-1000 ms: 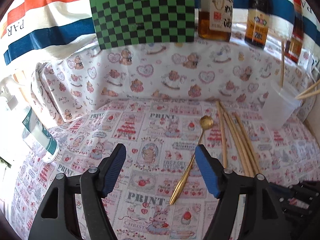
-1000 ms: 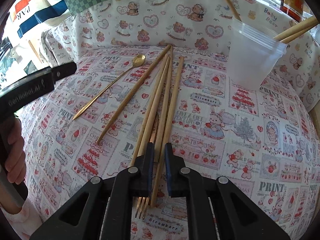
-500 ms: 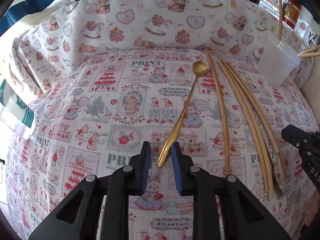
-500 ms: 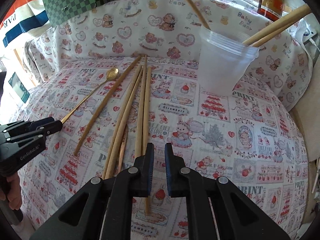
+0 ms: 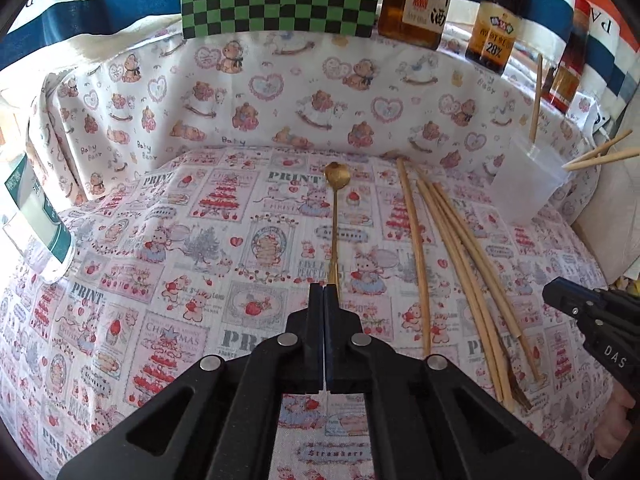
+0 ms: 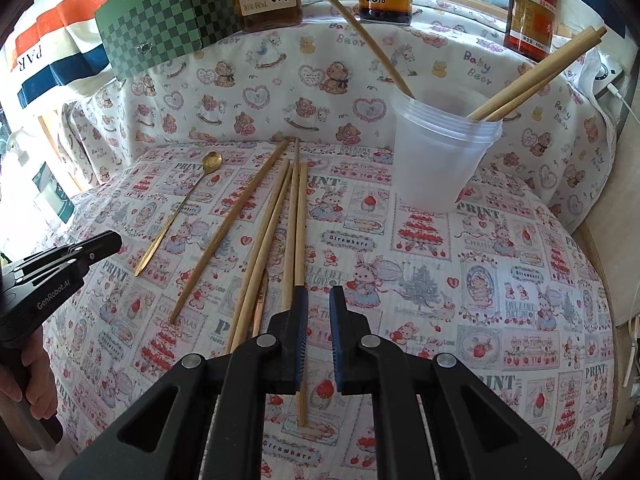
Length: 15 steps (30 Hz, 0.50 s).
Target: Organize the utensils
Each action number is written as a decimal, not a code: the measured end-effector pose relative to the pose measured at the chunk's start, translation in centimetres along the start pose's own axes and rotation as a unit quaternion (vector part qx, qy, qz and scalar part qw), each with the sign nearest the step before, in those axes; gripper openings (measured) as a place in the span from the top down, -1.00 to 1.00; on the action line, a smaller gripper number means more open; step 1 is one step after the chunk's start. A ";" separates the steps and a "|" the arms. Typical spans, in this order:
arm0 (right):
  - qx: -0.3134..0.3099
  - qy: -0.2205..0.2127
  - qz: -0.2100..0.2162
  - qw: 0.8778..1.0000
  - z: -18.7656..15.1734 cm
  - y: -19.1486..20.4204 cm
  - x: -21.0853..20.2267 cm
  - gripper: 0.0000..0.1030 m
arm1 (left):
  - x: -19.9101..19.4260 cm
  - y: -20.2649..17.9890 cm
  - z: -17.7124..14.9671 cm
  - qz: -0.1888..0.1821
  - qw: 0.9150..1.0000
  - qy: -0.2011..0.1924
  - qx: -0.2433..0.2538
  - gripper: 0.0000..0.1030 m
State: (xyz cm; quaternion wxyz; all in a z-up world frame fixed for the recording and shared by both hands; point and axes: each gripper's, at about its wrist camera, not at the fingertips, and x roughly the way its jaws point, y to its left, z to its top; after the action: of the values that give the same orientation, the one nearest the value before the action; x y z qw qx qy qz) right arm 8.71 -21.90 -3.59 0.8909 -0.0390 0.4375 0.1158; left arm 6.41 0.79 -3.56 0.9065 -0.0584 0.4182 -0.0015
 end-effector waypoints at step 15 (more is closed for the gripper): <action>0.018 -0.027 -0.015 0.999 0.5 -1.3 0.1 0.80 | 2.7 -1.3 4.3 0.038 0.999 -0.008 0.016 -0.07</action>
State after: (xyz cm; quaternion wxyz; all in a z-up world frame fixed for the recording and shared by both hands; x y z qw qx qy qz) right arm 9.48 -23.01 -3.38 0.9048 -0.0264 0.4143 0.0951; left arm 11.49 -0.21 -2.66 0.9098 -0.0281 0.4132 0.0266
